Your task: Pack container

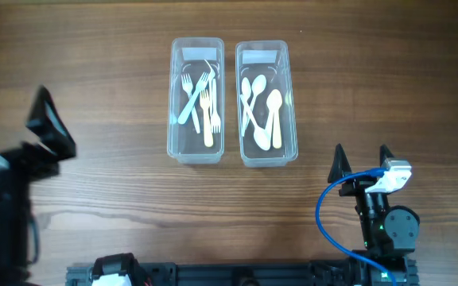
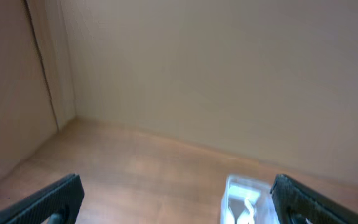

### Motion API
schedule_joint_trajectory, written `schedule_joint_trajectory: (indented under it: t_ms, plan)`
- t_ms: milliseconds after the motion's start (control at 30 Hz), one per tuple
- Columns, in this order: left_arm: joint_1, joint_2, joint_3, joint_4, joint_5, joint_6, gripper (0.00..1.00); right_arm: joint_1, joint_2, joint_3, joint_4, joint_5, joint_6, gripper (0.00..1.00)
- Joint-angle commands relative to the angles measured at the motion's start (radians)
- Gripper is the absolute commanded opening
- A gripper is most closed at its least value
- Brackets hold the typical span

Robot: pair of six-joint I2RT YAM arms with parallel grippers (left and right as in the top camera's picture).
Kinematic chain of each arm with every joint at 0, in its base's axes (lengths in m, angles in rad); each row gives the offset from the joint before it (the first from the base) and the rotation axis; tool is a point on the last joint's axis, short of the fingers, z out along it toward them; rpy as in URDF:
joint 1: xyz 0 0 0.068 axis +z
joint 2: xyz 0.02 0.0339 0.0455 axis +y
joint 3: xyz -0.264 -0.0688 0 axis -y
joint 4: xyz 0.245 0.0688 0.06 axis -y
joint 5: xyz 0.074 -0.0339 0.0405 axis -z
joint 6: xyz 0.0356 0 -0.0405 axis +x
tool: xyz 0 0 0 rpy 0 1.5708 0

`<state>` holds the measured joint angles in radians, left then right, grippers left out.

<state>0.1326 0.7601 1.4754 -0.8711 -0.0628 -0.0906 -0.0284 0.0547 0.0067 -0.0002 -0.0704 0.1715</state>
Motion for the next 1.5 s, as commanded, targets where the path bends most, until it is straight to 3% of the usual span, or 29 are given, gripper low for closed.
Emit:
schedule_joint_trajectory:
  t_ms: [0,200,467,933,1467]
  plan:
    - [0.007,-0.211,-0.327,0.148,-0.002,-0.121,1.0,-0.004,-0.008,-0.001,0.003,0.002,0.014,1.0]
    - [0.002,-0.475,-0.779,0.398,0.005,-0.282,1.0,-0.004,-0.008,-0.001,0.003,0.002,0.014,1.0]
    - [-0.071,-0.61,-1.086,0.58,0.005,-0.315,1.0,-0.004,-0.008,-0.002,0.003,0.002,0.014,1.0]
    - [-0.083,-0.73,-1.324,0.685,0.033,-0.367,1.0,-0.004,-0.008,-0.001,0.003,0.002,0.014,1.0]
    - [-0.083,-0.757,-1.44,0.737,0.054,-0.357,1.0,-0.004,-0.008,-0.001,0.003,0.002,0.014,1.0]
